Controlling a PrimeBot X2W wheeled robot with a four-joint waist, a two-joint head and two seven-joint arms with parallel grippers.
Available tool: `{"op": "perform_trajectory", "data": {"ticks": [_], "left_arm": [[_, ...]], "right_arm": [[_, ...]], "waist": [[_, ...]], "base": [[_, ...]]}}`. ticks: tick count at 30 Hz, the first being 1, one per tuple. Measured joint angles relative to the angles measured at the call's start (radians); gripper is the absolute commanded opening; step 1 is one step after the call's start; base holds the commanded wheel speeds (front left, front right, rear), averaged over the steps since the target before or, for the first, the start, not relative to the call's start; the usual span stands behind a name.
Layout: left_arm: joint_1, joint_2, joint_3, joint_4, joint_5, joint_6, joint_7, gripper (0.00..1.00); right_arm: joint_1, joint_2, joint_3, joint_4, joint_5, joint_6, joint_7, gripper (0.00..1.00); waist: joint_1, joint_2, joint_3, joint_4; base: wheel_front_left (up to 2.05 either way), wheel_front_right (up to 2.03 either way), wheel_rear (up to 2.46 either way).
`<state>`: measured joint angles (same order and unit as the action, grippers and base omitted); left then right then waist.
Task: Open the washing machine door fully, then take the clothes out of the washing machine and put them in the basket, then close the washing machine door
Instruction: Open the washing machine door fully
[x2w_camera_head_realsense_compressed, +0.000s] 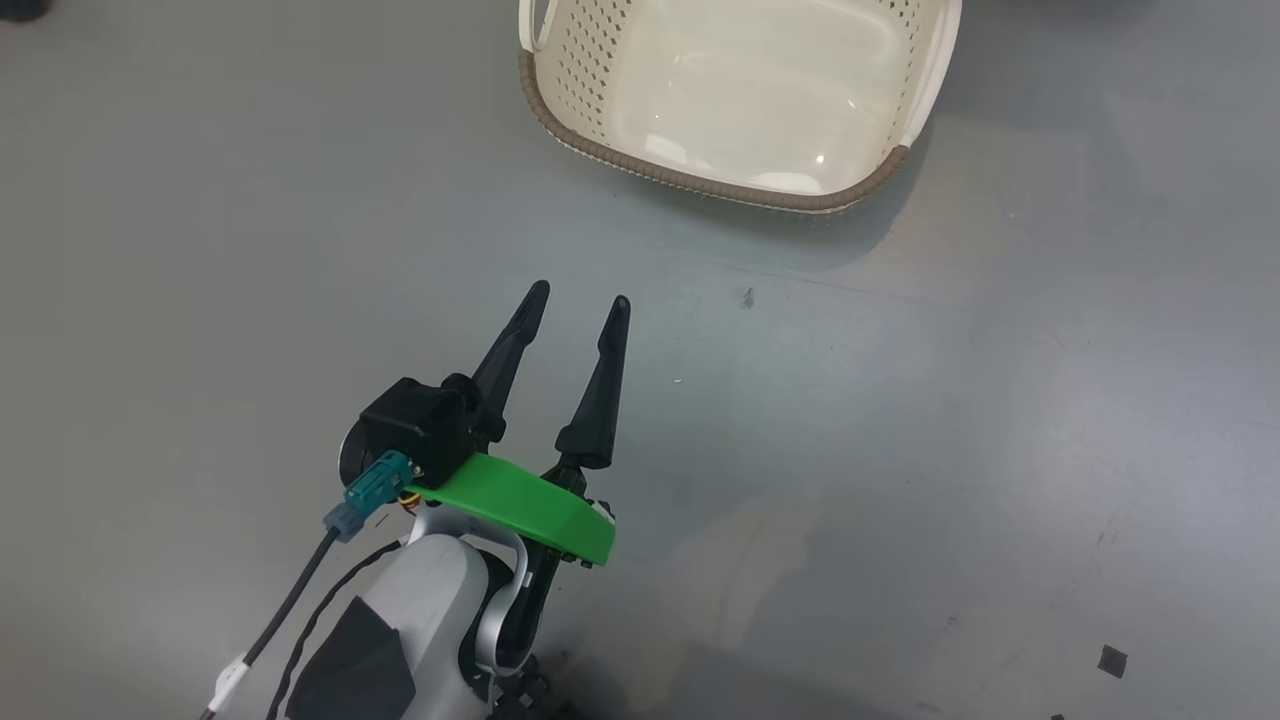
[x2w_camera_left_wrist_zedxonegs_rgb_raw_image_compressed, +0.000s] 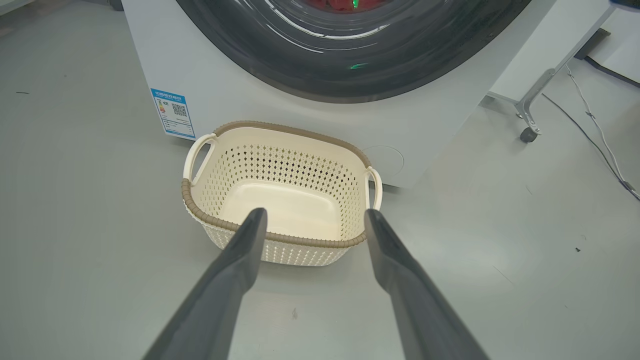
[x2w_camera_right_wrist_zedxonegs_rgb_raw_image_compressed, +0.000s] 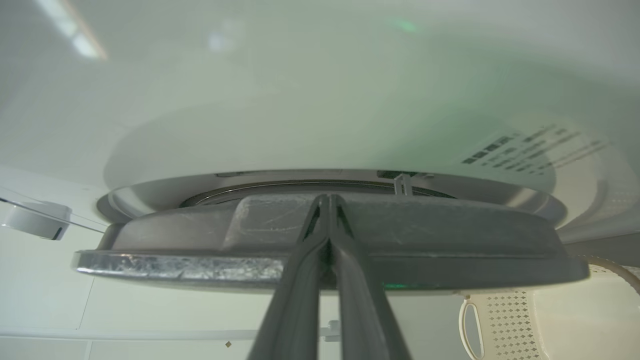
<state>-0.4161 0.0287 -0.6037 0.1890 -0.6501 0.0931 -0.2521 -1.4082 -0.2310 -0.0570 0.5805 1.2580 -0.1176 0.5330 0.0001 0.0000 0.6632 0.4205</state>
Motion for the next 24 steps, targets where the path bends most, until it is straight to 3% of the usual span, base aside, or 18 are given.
{"op": "perform_trajectory", "data": {"ticks": [24], "left_arm": [[0.000,-0.001,-0.035,-0.004,-0.008,0.006,0.000,1.00]], "right_arm": [[-0.100,-0.016,-0.009,0.149,0.025,-0.008,0.079,0.00]], "waist": [[-0.0001,0.0000,0.014,0.021]], "base": [[0.00,0.00,0.00]]}}
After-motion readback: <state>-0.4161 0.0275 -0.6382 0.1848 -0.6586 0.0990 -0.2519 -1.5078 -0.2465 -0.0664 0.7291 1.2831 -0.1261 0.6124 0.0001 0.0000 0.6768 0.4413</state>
